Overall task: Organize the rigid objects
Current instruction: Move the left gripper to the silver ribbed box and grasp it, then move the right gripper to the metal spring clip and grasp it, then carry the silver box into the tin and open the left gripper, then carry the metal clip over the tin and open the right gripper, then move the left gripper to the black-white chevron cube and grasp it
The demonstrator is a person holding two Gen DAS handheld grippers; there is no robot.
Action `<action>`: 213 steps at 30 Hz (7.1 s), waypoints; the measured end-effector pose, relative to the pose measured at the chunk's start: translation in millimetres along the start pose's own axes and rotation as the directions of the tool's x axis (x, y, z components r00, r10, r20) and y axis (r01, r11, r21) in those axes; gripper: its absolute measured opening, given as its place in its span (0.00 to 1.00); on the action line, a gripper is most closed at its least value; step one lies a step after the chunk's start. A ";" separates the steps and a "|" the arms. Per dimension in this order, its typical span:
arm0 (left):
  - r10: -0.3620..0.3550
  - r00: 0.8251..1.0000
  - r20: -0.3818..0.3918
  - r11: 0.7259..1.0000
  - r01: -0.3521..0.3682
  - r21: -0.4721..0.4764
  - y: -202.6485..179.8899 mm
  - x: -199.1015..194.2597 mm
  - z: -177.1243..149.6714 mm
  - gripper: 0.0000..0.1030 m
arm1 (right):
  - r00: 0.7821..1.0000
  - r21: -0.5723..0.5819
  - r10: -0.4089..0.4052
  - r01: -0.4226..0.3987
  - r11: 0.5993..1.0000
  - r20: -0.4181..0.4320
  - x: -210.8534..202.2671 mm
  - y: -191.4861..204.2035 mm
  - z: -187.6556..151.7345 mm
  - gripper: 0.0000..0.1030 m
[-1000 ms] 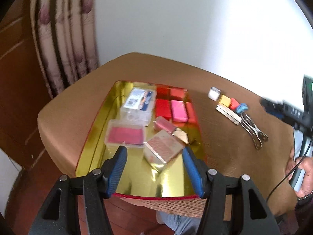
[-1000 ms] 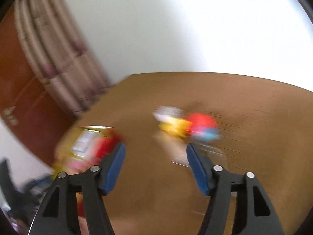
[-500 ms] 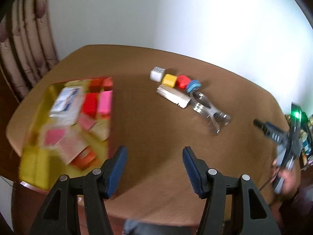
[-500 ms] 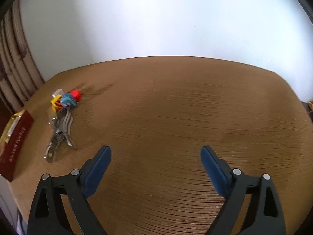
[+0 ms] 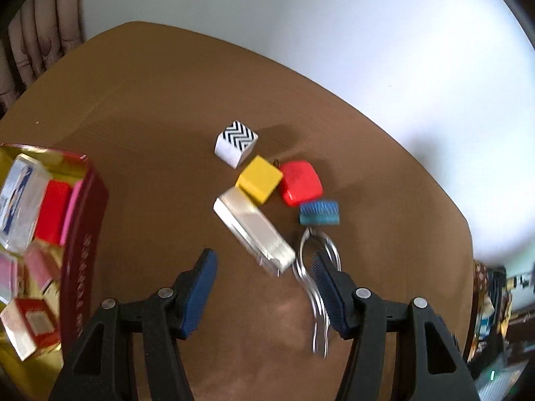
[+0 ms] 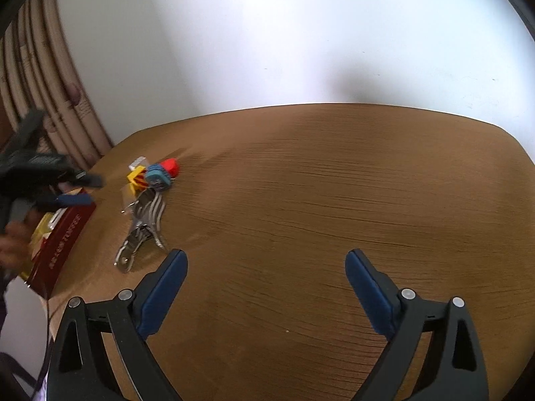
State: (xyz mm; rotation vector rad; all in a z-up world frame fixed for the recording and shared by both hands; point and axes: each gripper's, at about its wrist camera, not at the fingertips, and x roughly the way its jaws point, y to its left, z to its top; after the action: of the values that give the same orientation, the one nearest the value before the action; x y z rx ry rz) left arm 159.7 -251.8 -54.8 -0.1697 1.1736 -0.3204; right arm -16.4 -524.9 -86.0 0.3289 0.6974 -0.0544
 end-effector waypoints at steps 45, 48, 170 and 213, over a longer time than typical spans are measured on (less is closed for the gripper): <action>0.238 0.970 0.048 0.956 -0.243 0.165 -18.3 47.3 -20.3 0.29 | 0.996 0.051 0.079 -0.078 0.996 -0.028 5.0 -16.5 4.2 0.97; 0.206 0.977 0.052 0.962 -0.212 0.169 -11.3 29.5 -36.9 0.29 | 0.997 0.050 0.075 -0.074 0.996 -0.034 6.9 -16.1 4.3 0.97; 0.274 0.897 0.346 0.962 -0.254 -0.102 210.4 -177.3 -137.1 0.43 | 0.816 0.062 0.441 -0.453 0.889 -0.374 91.5 314.1 90.0 0.30; 0.155 0.948 0.278 0.982 -0.178 0.060 153.1 -154.0 -131.1 0.43 | 0.905 -0.150 -0.417 0.401 0.904 -0.088 64.5 72.1 1.3 0.76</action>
State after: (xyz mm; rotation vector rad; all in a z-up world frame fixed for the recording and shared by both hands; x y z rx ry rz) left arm 9.2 -51.5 -15.1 -0.0380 0.8925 -0.1897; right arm 45.3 -453.1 -106.1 0.0558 0.8755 -0.3931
